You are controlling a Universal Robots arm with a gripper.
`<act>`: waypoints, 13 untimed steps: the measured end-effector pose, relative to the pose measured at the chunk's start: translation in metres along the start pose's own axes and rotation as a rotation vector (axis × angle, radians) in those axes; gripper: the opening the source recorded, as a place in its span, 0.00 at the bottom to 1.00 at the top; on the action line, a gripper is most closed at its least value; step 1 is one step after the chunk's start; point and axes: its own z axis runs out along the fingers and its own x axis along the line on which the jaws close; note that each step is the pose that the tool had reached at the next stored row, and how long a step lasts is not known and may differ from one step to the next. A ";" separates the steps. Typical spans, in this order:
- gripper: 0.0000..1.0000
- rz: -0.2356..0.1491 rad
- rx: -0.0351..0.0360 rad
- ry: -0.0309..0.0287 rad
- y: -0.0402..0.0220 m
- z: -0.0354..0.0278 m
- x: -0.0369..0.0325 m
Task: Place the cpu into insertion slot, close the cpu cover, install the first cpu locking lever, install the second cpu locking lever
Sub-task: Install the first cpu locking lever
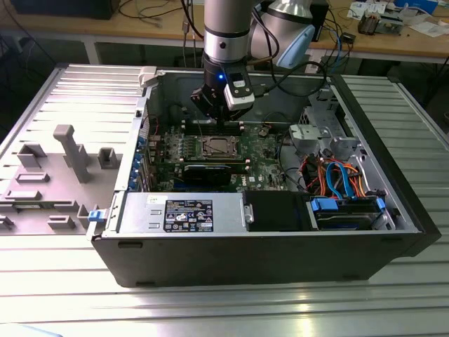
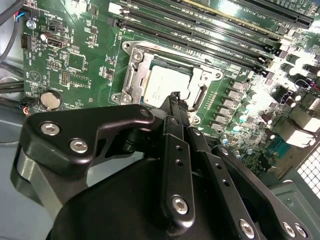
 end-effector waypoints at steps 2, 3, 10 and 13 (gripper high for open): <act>0.11 -0.006 -0.0001 0.0000 0.0000 0.0000 0.0000; 0.11 -0.008 -0.0001 0.0000 0.0000 0.0000 0.0000; 0.11 -0.029 -0.0003 0.0001 0.0000 0.0000 0.0000; 0.11 -0.038 -0.0003 0.0001 0.0000 0.0000 0.0000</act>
